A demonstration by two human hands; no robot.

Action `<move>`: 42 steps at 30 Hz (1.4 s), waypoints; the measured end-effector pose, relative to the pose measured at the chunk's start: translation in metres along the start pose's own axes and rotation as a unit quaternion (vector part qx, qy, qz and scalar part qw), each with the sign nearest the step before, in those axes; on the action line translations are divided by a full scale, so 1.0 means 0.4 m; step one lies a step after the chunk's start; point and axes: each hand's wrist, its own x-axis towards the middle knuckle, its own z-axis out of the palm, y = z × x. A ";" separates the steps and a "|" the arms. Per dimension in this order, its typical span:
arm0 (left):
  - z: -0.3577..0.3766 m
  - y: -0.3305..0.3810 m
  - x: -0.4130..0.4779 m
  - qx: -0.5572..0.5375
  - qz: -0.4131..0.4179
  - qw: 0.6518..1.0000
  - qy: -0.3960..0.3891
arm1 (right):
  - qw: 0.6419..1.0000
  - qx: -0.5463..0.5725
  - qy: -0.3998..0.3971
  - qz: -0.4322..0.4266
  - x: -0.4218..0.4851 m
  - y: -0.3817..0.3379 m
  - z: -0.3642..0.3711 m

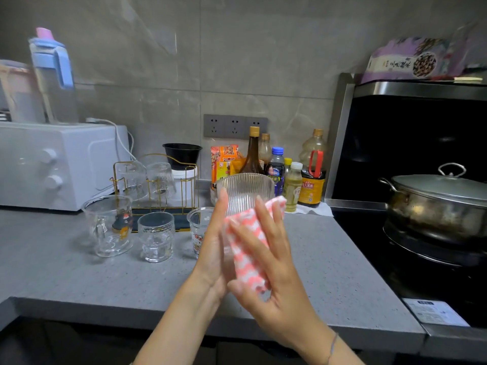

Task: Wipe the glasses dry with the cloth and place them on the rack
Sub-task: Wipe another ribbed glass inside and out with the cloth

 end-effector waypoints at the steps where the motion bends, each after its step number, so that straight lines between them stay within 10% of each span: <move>1: -0.002 0.002 -0.001 -0.004 -0.011 1.000 -0.005 | 1.000 -0.004 -0.002 0.000 -0.008 0.000 0.002; 14: -0.012 -0.025 -0.001 0.060 0.055 0.996 0.038 | 0.992 0.047 0.050 0.110 0.099 0.023 -0.065; 42: -0.012 -0.014 -0.006 0.101 0.046 0.992 0.053 | 0.994 -0.063 0.044 0.075 0.092 0.018 -0.046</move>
